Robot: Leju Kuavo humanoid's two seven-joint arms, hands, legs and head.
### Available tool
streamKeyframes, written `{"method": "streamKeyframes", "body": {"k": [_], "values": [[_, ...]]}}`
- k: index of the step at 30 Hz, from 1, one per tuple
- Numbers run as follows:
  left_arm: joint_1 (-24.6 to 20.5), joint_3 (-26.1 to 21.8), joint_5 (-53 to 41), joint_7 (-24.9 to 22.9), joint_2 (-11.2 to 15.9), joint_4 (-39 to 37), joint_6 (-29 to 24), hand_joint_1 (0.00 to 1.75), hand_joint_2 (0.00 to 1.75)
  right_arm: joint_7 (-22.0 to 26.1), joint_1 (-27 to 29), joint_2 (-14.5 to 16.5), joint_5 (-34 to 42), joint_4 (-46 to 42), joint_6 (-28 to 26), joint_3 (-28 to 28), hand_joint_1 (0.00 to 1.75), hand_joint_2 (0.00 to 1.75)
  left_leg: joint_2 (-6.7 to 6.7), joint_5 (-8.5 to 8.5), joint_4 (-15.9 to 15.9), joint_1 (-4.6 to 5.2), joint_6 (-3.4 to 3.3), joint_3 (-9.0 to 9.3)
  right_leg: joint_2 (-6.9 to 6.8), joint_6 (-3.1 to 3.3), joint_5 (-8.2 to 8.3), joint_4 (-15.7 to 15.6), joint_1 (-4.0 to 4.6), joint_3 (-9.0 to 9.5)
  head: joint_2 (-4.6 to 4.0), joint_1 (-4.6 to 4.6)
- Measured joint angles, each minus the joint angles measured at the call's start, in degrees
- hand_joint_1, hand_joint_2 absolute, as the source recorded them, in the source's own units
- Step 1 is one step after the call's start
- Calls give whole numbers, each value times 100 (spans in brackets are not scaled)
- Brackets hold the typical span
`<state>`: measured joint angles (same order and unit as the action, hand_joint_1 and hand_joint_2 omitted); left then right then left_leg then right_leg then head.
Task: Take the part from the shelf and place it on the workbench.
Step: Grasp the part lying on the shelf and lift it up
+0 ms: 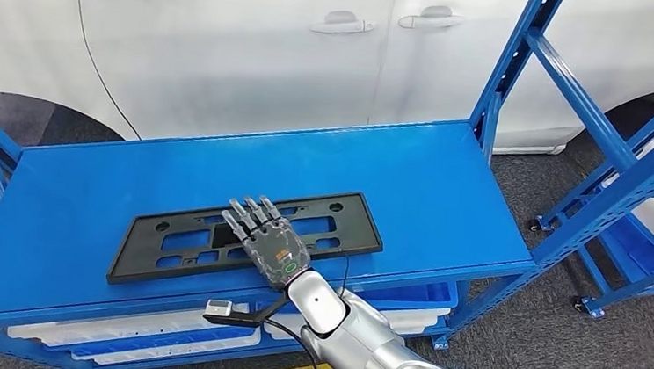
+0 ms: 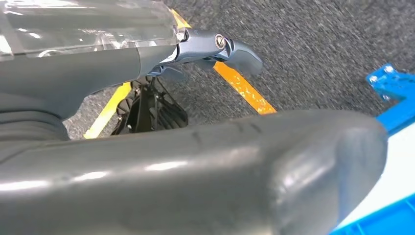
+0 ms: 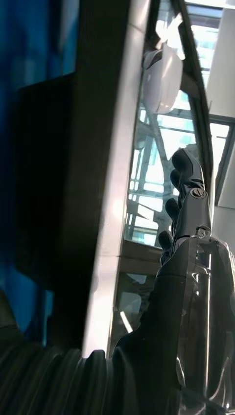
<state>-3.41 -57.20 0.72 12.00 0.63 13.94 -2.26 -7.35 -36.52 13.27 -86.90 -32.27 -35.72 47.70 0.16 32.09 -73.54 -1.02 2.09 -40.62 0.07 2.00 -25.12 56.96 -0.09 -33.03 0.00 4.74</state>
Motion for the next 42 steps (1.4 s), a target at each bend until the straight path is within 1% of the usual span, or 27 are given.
{"method": "streamKeyframes", "body": {"k": [1, 3, 4, 5, 7, 8, 10, 13, 14, 15, 16, 17, 18, 20, 21, 24, 26, 29, 30, 31, 32, 33, 35, 36, 39, 40, 42], "values": [[2, -2, 0, 2, 1, 0, 1, 0, 0, -20, -10, 4, -24, 54, 8, -12, 0, 175, 1, -131, 119, -14, 14, 47, 6, -9, -11, 10, -5, 7, 0, 0], [-1, -3, 0, 10, 8, 0, 2, 0, 0, -36, -52, 14, -44, 136, 33, -38, 9, 175, 3, -525, 848, -42, 29, 387, 21, -50, -48, 43, -18, 28, 0, 0], [-6, -4, 0, 17, 11, 0, 2, 0, 0, -38, -81, 20, -47, 174, 54, -49, 33, 175, 0, -651, 1205, -37, 16, 559, 28, -79, -71, 72, -11, 28, 0, 0], [-12, -6, 0, 22, 15, 0, 2, 0, 0, -40, -110, 24, -48, 210, 72, -59, 73, 175, -7, -711, 1436, -31, -12, 669, 33, -110, -84, 91, -2, 23, 0, 0], [-22, -8, -5, 28, 17, 0, 3, 0, 0, -42, -160, 35, -48, 283, 115, -83, 150, 175, -23, -700, 1549, -6, -98, 722, 40, -167, -90, 102, 16, 14, 0, -1], [-24, -9, -8, 28, 17, 0, 3, 0, 0, -41, -177, 41, -47, 319, 143, -97, 168, 175, -24, -707, 1549, -12, -142, 719, 41, -197, -94, 98, 13, 14, 0, -1], [-29, -9, -10, 31, 16, 0, 6, 0, 0, -31, -200, 46, -34, 383, 209, -127, 172, 175, -19, -724, 1570, -22, -219, 727, 33, -256, -212, 246, -3, -41, 0, -1], [-38, -10, -9, 37, 16, 0, 11, 0, 0, -2, -221, 51, 0, 482, 298, -167, 175, 175, -8, -734, 1582, -16, -291, 717, 21, -305, -726, 1224, -20, -500, 0, -2], [-36, -11, -9, 40, 17, 0, 12, 0, 0, 10, -221, 53, 10, 521, 309, -178, 175, 175, -7, -733, 1581, -9, -297, 714, 21, -309, -843, 1566, -21, -671, 0, -2], [-35, -12, -9, 43, 19, 0, 12, 0, 0, 24, -221, 54, 21, 559, 313, -190, 175, 175, -9, -732, 1580, -4, -299, 714, 21, -306, -856, 1741, -21, -763, 0, -2], [-34, -13, -9, 45, 21, 0, 12, 0, 0, 37, -222, 56, 33, 591, 316, -203, 175, 175, -13, -731, 1579, 2, -300, 718, 21, -291, -762, 1701, -20, -753, 0, -2], [-34, -13, -9, 45, 22, 0, 12, 0, 0, 48, -224, 58, 43, 615, 320, -216, 175, 175, -19, -730, 1579, 9, -299, 727, 21, -265, -581, 1443, -15, -634, 0, -2], [-35, -13, -9, 45, 22, 0, 13, 0, 0, 58, -230, 61, 52, 635, 325, -228, 175, 175, -24, -729, 1579, 15, -295, 736, 21, -221, -366, 1034, -3, -438, 0, -2], [-38, -13, -9, 45, 16, -1, 16, 0, 0, 80, -251, 66, 58, 667, 332, -252, 175, 175, -30, -721, 1568, 42, -265, 734, 12, -145, -109, 334, 30, -111, 0, -2], [-38, -13, -9, 45, 14, -1, 18, 0, 0, 89, -261, 71, 59, 681, 334, -265, 175, 175, -29, -720, 1566, 46, -238, 728, 7, -125, -69, 159, 49, -37, 0, -2], [-43, -13, -9, 53, 17, -2, 28, 0, 0, 101, -279, 90, 59, 714, 336, -309, 175, 175, -25, -717, 1579, 38, -140, 736, 1, -90, -43, 58, 41, -7, 0, -2], [-46, -13, -9, 76, 28, -1, 44, 0, 0, 106, -287, 110, 59, 734, 342, -324, 175, 175, -23, -546, 1341, 34, -91, 643, -8, -44, -9, -9, -1, 31, 0, -1], [-37, -13, -9, 223, 43, -2, 102, 0, 131, 130, -285, 126, 56, 774, 367, -333, 175, 175, -23, -31, 255, 11, -22, 139, -16, -16, -4, -12, -10, 36, 0, 0], [-30, -13, -9, 320, 45, -2, 132, 0, 175, 144, -283, 127, 54, 785, 370, -338, 175, 175, -23, 23, 5, 2, -3, 14, -15, -16, -9, -6, -10, 36, 0, 0], [-24, -13, -9, 418, 45, -2, 158, 0, 175, 164, -283, 127, 53, 792, 369, -348, 175, 175, -23, -42, -25, -10, 12, -10, -12, -21, -17, 3, -11, 40, 0, 0], [-21, -13, -9, 500, 48, -2, 178, 0, 175, 189, -285, 127, 53, 797, 366, -362, 175, 175, -22, -210, 182, -24, 24, 80, -9, -31, -30, 17, -16, 47, 0, 0], [-22, -13, -9, 550, 52, -2, 189, 0, 175, 213, -288, 131, 54, 800, 363, -377, 175, 175, -19, -433, 560, -41, 36, 256, -5, -49, -50, 37, -22, 56, 0, 0], [-26, -13, -9, 569, 58, -2, 198, 0, 175, 257, -300, 140, 55, 804, 359, -415, 175, 175, -25, -696, 1269, -52, 18, 593, 8, -104, -93, 91, -10, 51, 0, -1], [-26, -12, -9, 566, 58, -2, 199, 0, 175, 276, -308, 147, 57, 806, 357, -434, 175, 175, -30, -726, 1442, -48, -14, 668, 15, -132, -103, 112, 3, 37, 0, -1], [-26, -11, -11, 546, 51, -2, 187, 0, 175, 376, -321, 166, 111, 808, 328, -496, 175, 175, -38, -718, 1505, -35, -150, 672, 26, -210, -110, 130, 16, 9, 0, -2], [-29, -11, -10, 547, 49, -2, 193, 0, 175, 449, -322, 169, 175, 806, 305, -527, 175, 175, -35, -728, 1513, -39, -190, 673, 23, -238, -161, 190, 7, -14, 0, -2], [-35, -11, -8, 540, 48, -2, 213, 0, 175, 763, -313, 172, 473, 789, 211, -621, 175, 175, -25, -744, 1530, -46, -257, 668, 17, -287, -445, 644, -11, -218, 0, -2]]}}
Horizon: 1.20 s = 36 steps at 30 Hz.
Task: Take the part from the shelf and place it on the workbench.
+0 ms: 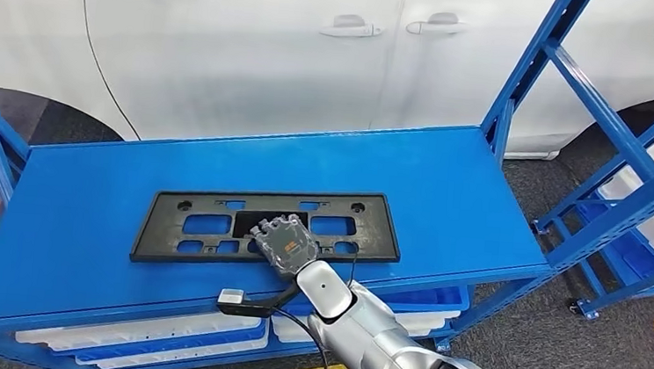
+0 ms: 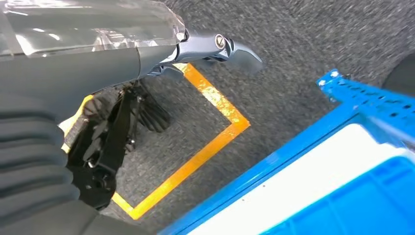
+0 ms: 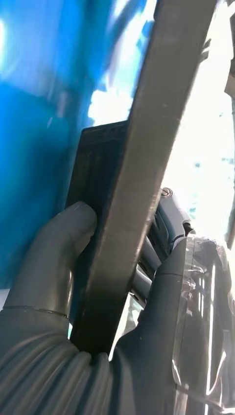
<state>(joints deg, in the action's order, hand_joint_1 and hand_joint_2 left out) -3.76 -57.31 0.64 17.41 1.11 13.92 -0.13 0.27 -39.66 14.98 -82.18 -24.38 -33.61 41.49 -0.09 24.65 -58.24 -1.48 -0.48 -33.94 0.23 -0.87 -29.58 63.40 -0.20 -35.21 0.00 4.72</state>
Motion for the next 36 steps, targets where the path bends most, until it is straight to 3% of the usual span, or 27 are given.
{"method": "streamKeyframes", "body": {"k": [2, 3, 4, 5, 8, 9, 11, 13, 14, 17, 18, 19, 20, 22, 23, 25, 27, 29, 30, 33, 34, 35, 36], "values": [[1, -1, 2, -86, 2, 0, 9, 0, 175, 690, 35, -5, 632, -100, -216, -162, 175, 175, 6, -1, -2, 12, -28, -11, -2, -24, -363, 776, -4, -371, 0, 0], [3, -1, 2, -156, 3, 0, 8, 0, 175, 1134, 59, -11, 1051, -205, -330, -270, 175, 175, 9, -1, -3, 17, -31, -11, -2, -27, -440, 1055, -4, -509, 0, 0], [3, -1, 2, -219, 4, 0, 10, 0, 175, 1596, 84, -17, 1519, -359, -411, -384, 175, 175, 11, 0, -4, 23, -31, -6, -2, -19, -415, 1155, -3, -562, 0, 0], [1, -2, 2, -263, 5, 0, 17, 0, 175, 2006, 110, -24, 1991, -558, -441, -497, 175, 175, 12, 1, -4, 30, -31, 4, -1, 1, -282, 1021, 0, -499, 0, 0], [-11, -2, 1, -298, -3, -7, 84, 0, 175, 2991, 260, -71, 3441, -1355, -313, -804, 175, 175, 4, 6, -8, 58, -17, 32, -7, 131, 256, -119, 44, 55, 0, 0], [-14, -2, 1, -292, -4, -12, 112, 0, 175, 3256, 361, -115, 3924, -1719, -205, -906, 175, 175, 1, 7, -10, 65, 2, 31, -14, 157, 331, -377, 61, 171, 0, 0], [-18, -2, 1, -276, 1, -20, 163, 0, 175, 3561, 610, -249, 4770, -2570, 96, -1082, 175, 175, -3, 1, 0, 72, 59, 21, -25, 170, 346, -525, 80, 212, 0, 1], [-19, -2, 0, -242, 15, -22, 210, 0, 175, 3680, 840, -439, 5679, -3517, 478, -1189, 175, 175, 0, 24, -19, 72, 113, -2, -30, 194, 400, -584, 44, 219, 0, 1], [-19, -3, -1, -214, 24, -23, 233, 0, 175, 3752, 940, -550, 6183, -4026, 676, -1213, 175, 175, 1, 113, -127, 73, 134, -54, -34, 212, 428, -616, 20, 222, 0, 1], [-8, -19, -3, -84, 49, -27, 286, 0, 175, 3945, 1281, -887, 7596, -5655, 1643, -1247, 175, 175, 4, 678, -1085, 51, 191, -460, -48, 241, 453, -643, -3, 209, 0, 2], [4, -36, -3, -33, 54, -30, 295, 0, 175, 3967, 1421, -970, 8000, -6184, 2209, -1282, 175, 175, 4, 808, -1418, 39, 212, -596, -49, 243, 447, -639, -2, 209, 0, 2], [17, -60, -3, 13, 55, -34, 300, 0, 175, 3975, 1582, -1024, 8376, -6668, 2853, -1336, 175, 175, 4, 824, -1582, 26, 230, -657, -46, 239, 437, -635, -3, 215, 0, 2], [26, -92, -3, 52, 54, -37, 301, 0, 175, 3980, 1741, -1051, 8715, -7086, 3503, -1402, 175, 175, 5, 726, -1529, 12, 243, -620, -41, 230, 422, -628, -7, 226, 0, 2], [31, -155, -3, 95, 54, -39, 291, 0, 175, 3950, 1979, -1060, 9287, -7662, 4485, -1498, 175, 175, 10, 328, -875, -14, 256, -308, -30, 193, 376, -593, -18, 256, 0, 2], [28, -184, -3, 100, 52, -40, 281, 0, 175, 3902, 2033, -1064, 9504, -7840, 4782, -1517, 175, 175, 11, 185, -516, -11, 254, -142, -23, 165, 349, -555, -11, 255, 0, 2], [16, -232, -3, 77, 49, -43, 255, 0, 175, 3761, 2061, -1077, 9756, -8051, 5075, -1522, 175, 175, 3, 101, -130, 1, 199, 21, -5, 111, 325, -485, 8, 213, 0, 1], [1, -272, -3, 26, 43, -44, 232, 0, 175, 3624, 2061, -1100, 9824, -8157, 5176, -1524, 175, 175, -10, 116, -106, 17, 111, 15, 4, 60, 337, -463, 10, 174, 0, 1], [-18, -290, -2, -39, 37, -44, 210, 0, 175, 3525, 2061, -1143, 9850, -8229, 5221, -1518, 175, 175, -8, 76, -86, 15, 31, -5, 1, 8, 231, -357, -9, 128, 0, 1], [-30, -294, -2, -71, 36, -44, 194, 0, 175, 3495, 2062, -1171, 9862, -8261, 5232, -1514, 175, 175, -6, 55, -75, 10, -7, -18, 0, -15, 88, -178, -15, 56, 0, 1], [-49, -317, -2, -148, 31, -44, 114, 0, 175, 3484, 2135, -1279, 9882, -8311, 5254, -1510, 175, 175, -4, 11, -72, 27, -72, -83, -4, -58, -484, 835, -23, -361, 0, 0], [-49, -328, -2, -166, 26, -44, 78, 0, 175, 3514, 2186, -1318, 9882, -8305, 5283, -1510, 175, 175, -4, -5, -73, 36, -79, -107, -5, -57, -557, 1056, -22, -439, 0, 0], [-46, -341, -3, -179, 19, -44, 44, 0, 175, 3550, 2234, -1353, 9881, -8292, 5321, -1509, 175, 175, -5, -23, -73, 45, -81, -128, -5, -45, -515, 1059, -20, -411, 0, 0], [-45, -355, -3, -189, 11, -44, 16, 0, 175, 3591, 2273, -1382, 9881, -8276, 5362, -1507, 175, 175, -8, -42, -73, 55, -77, -144, -4, -19, -379, 838, -15, -266, 0, 0]]}}
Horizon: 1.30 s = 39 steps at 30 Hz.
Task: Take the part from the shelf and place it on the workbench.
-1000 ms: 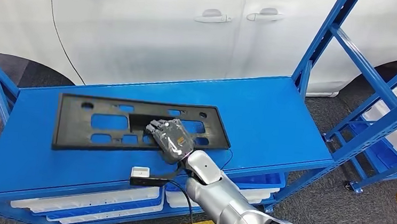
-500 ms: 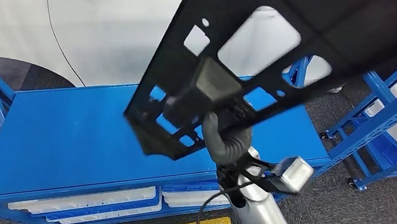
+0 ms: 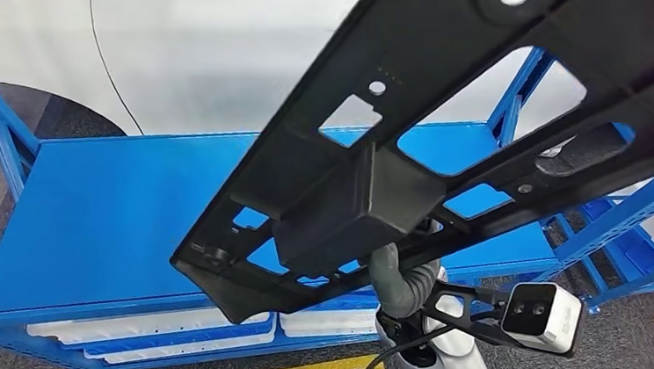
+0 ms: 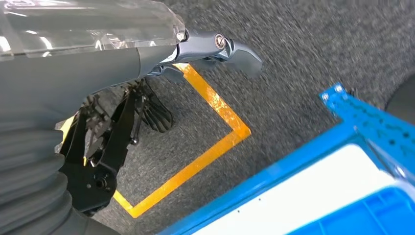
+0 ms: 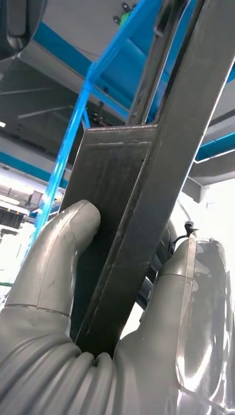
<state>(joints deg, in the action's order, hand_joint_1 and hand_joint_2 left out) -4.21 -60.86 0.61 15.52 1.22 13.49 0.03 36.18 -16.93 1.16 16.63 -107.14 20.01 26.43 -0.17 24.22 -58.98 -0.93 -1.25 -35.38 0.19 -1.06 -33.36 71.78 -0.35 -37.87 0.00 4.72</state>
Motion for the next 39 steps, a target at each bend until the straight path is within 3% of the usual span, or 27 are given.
{"method": "streamKeyframes", "body": {"k": [3, 4, 7, 8, 10, 12, 13, 14, 15, 17, 19, 22, 23, 25, 27, 28, 29, 30, 31, 33, 34, 35, 37, 39], "values": [[-1, -46, 2, -13, -38, 0, -36, 0, 175, 61, 29, -47, 2, 30, 63, 8, 175, 175, -5, -59, -1, 28, 46, -29, 0, 108, 418, -1113, 47, 639, 0, 0], [-3, -57, 2, -15, -50, 0, -40, 0, 175, 66, 29, -55, 3, 32, 68, 11, 175, 175, -5, -81, 0, 30, 74, -38, -2, 129, 465, -1289, 67, 724, 0, 1], [-3, -74, 2, -19, -62, 0, -50, 0, 175, 65, 29, -75, 5, 51, 71, 20, 175, 175, -4, -135, 15, 23, 176, -60, -14, 182, 557, -1370, 72, 698, 0, 1], [0, -75, 1, -20, -65, 0, -52, 0, 175, 65, 27, -80, 5, 56, 73, 26, 175, 175, -3, -70, -37, 22, 204, -90, -24, 214, 606, -1400, 56, 681, 0, 1], [3, -80, 1, -21, -68, 0, -69, 0, 175, 72, 20, -87, 13, 63, 78, 48, 175, 175, -3, 297, -461, 15, 245, -253, -51, 271, 709, -1448, 28, 618, 0, 1], [5, -92, 2, -21, -66, 0, -108, 0, 175, 120, 9, -105, 45, 81, 78, 78, 175, 175, -3, 763, -1190, 13, 285, -484, -60, 296, 786, -1444, 35, 509, 0, 2], [7, -102, 1, -31, -65, 0, -133, 0, 175, 167, 1, -124, 89, 92, 75, 90, 175, 175, -2, 889, -1447, 12, 301, -532, -62, 294, 823, -1435, 38, 451, 0, 2], [9, -111, 1, -48, -63, 0, -159, 0, 175, 222, -6, -148, 150, 102, 69, 99, 175, 175, -2, 909, -1508, 10, 312, -483, -63, 286, 857, -1423, 39, 396, 0, 2], [12, -119, 1, -69, -57, 0, -183, 0, 175, 274, -14, -173, 216, 107, 61, 103, 175, 175, -1, 832, -1335, 7, 316, -315, -63, 273, 886, -1405, 37, 345, 0, 2], [9, -134, 2, -104, -37, 1, -216, 0, 175, 343, -34, -215, 290, 108, 57, 106, 175, 175, 1, 605, -547, 2, 296, 224, -64, 237, 926, -1348, 34, 258, 0, 2], [9, -157, 2, -110, -14, 3, -221, 0, 175, 368, -49, -238, 261, 98, 96, 106, 175, 175, -11, 486, 6, 20, 221, 540, -67, 187, 962, -1291, 50, 200, 0, 1], [31, -199, 2, -102, 3, 5, -194, 0, 175, 373, -7, -248, 110, 28, 185, 103, 175, 175, -16, 404, 75, 33, 101, 526, -60, 92, 1031, -1288, 55, 172, 0, 1], [34, -209, 2, -101, 4, 6, -187, 0, 175, 373, 11, -249, 74, -2, 193, 100, 175, 175, -6, 360, 86, 23, 61, 509, -48, 60, 985, -1254, 47, 147, 0, 1], [33, -220, 2, -101, 5, 6, -180, 0, 175, 375, 28, -254, 56, -48, 183, 89, 175, 175, 18, 255, 110, 0, -10, 434, -25, 2, 636, -908, 27, -1, 0, 0], [32, -235, 2, -119, 6, 7, -195, 0, 175, 376, 47, -266, 84, -71, 175, 72, 175, 175, 26, 164, 102, 3, -32, 308, -20, -41, 128, -201, 3, -241, 0, 0], [34, -251, 2, -136, 4, 7, -213, 0, 175, 376, 60, -279, 109, -76, 179, 60, 175, 175, 27, 120, 95, 3, -27, 238, -21, -57, -24, 111, -6, -315, 0, 0], [37, -270, 2, -156, 0, 7, -232, 0, 175, 375, 69, -300, 139, -77, 188, 45, 175, 175, 28, 78, 85, 4, -20, 170, -21, -65, -57, 252, -13, -300, 0, 0], [40, -292, 2, -176, -7, 7, -249, 0, 175, 375, 74, -324, 168, -77, 202, 25, 175, 175, 27, 40, 75, 4, -10, 107, -21, -65, 14, 182, -19, -176, 0, 0], [43, -313, 2, -190, -18, 7, -262, 0, 175, 375, 73, -348, 192, -78, 223, 5, 175, 175, 26, 5, 67, 3, 5, 55, -21, -56, 152, -107, -24, 61, 0, 0], [46, -345, 2, -205, -44, 7, -281, 0, 175, 374, 62, -389, 221, -80, 265, -28, 175, 175, 19, -61, 54, 9, 49, -13, -17, -15, 351, -914, -15, 626, 0, 0], [47, -353, 2, -207, -56, 7, -290, 0, 175, 374, 56, -410, 230, -82, 281, -43, 175, 175, 15, -96, 56, 13, 81, -28, -13, 12, 396, -1199, 0, 804, 0, -1], [48, -358, 2, -210, -66, 7, -295, 0, 175, 374, 49, -434, 234, -81, 291, -60, 175, 175, 13, -133, 60, 16, 116, -37, -10, 39, 399, -1349, 19, 883, 0, -1], [52, -359, 2, -219, -84, 7, -299, 0, 175, 375, 45, -484, 239, -69, 317, -95, 175, 175, 9, -204, 87, 19, 191, -49, -12, 114, 457, -1399, 29, 850, 0, -2], [58, -359, 2, -234, -100, 7, -300, 0, 175, 374, 40, -517, 238, -51, 354, -123, 175, 175, 6, -73, -15, 12, 248, -120, -31, 212, 555, -1438, 10, 783, 0, -2]]}}
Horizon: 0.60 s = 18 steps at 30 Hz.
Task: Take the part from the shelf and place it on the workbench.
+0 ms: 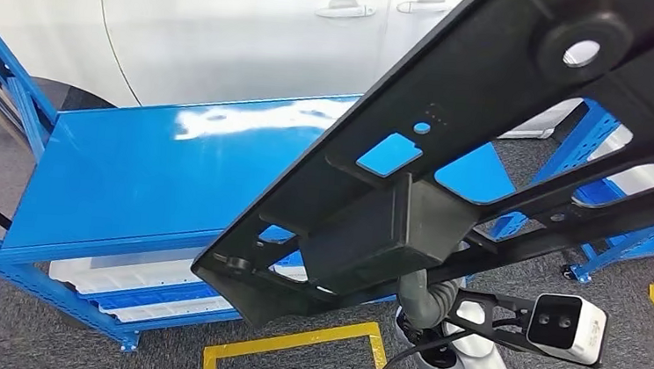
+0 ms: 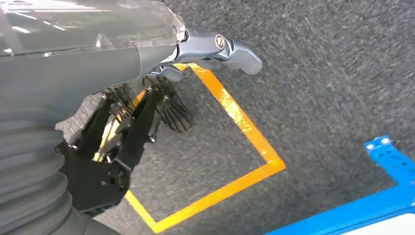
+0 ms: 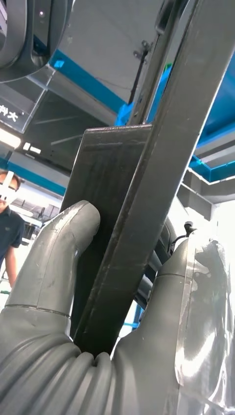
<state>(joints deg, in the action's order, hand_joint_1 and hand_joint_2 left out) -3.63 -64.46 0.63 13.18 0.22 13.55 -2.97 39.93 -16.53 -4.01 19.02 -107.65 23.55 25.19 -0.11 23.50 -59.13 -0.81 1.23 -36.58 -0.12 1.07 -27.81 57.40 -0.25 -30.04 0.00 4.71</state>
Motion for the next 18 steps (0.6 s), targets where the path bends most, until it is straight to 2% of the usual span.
{"method": "streamKeyframes", "body": {"k": [1, 3, 4, 5, 6, 7, 8, 9, 10, 11, 12, 14, 15, 16, 18], "values": [[2, 0, -1, -12, -4, 0, 1, 0, 175, 0, -2, -11, 1, 6, 11, -11, 175, 175, -1, 201, -190, -4, 20, -75, -10, 45, 59, -16, -9, -51, 0, 0], [0, -1, -2, -45, -9, 0, -4, 0, 175, 0, -12, -35, 19, 17, 9, -25, 175, 175, 1, 742, -880, -15, 52, -287, -17, 99, 162, -11, 16, -184, 0, 0], [-1, -2, -2, -59, -10, 0, -13, 0, 175, -1, -23, -49, 38, 29, -2, -26, 175, 175, 2, 921, -1237, -18, 63, -365, -18, 109, 215, -4, 33, -261, 0, 0], [-2, -4, -2, -69, -13, 0, -24, 0, 175, -1, -43, -63, 62, 46, -16, -25, 175, 175, 2, 979, -1471, -17, 66, -380, -17, 115, 269, 6, 51, -340, 0, 1], [-3, -8, -2, -75, -16, 0, -36, 0, 175, -1, -72, -74, 90, 66, -43, -21, 175, 175, 2, 914, -1504, -15, 59, -299, -16, 116, 318, 17, 67, -416, 0, 2], [-4, -14, -2, -72, -19, 0, -44, 0, 175, -2, -116, -86, 127, 85, -94, -10, 175, 175, 2, 771, -1314, -9, 37, -104, -14, 113, 366, 31, 82, -490, 0, 2], [-8, -20, -2, -61, -22, 0, -48, 0, 175, -2, -172, -103, 175, 101, -179, 16, 175, 175, 3, 633, -961, 2, 2, 173, -13, 106, 408, 49, 93, -551, 0, 2], [-15, -28, -1, -48, -23, 3, -49, 0, 175, -2, -237, -128, 232, 111, -288, 58, 175, 175, 7, 584, -523, 24, -44, 484, -13, 92, 446, 70, 106, -602, 0, 2], [-22, -36, -1, -35, -23, 7, -49, 0, 175, -2, -310, -160, 298, 119, -405, 107, 175, 175, 11, 574, -164, 47, -82, 729, -18, 69, 481, 84, 111, -634, 0, 1], [-24, -44, 0, -26, -23, 11, -49, 0, 175, -2, -382, -202, 363, 130, -512, 166, 175, 175, 14, 605, 77, 72, -112, 872, -26, 42, 513, 95, 108, -650, 0, 1], [-27, -52, -2, -25, -23, 15, -50, 0, 175, -1, -452, -245, 417, 140, -588, 223, 175, 175, 15, 631, 196, 95, -139, 922, -36, 10, 550, 93, 101, -658, 0, 0], [-25, -71, -3, -31, -31, 15, -52, 0, 175, -2, -557, -335, 483, 166, -681, 324, 175, 175, 21, 536, 251, 87, -187, 871, -40, -58, 595, 92, 88, -674, 0, 1], [-27, -82, -3, -36, -37, 15, -51, 0, 175, -2, -591, -378, 495, 175, -702, 363, 175, 175, 29, 473, 272, 71, -224, 841, -29, -94, 514, 152, 83, -710, 0, 1], [-26, -91, -2, -38, -44, 15, -46, 0, 175, -2, -614, -427, 503, 186, -718, 394, 175, 175, 39, 404, 296, 49, -254, 795, -16, -132, 324, 319, 73, -776, 0, 1], [-18, -99, -2, -40, -57, 15, -28, 0, 175, -2, -637, -517, 519, 211, -736, 437, 175, 175, 50, 287, 302, 37, -288, 667, -1, -207, -227, 942, 24, -970, 0, 1]]}}
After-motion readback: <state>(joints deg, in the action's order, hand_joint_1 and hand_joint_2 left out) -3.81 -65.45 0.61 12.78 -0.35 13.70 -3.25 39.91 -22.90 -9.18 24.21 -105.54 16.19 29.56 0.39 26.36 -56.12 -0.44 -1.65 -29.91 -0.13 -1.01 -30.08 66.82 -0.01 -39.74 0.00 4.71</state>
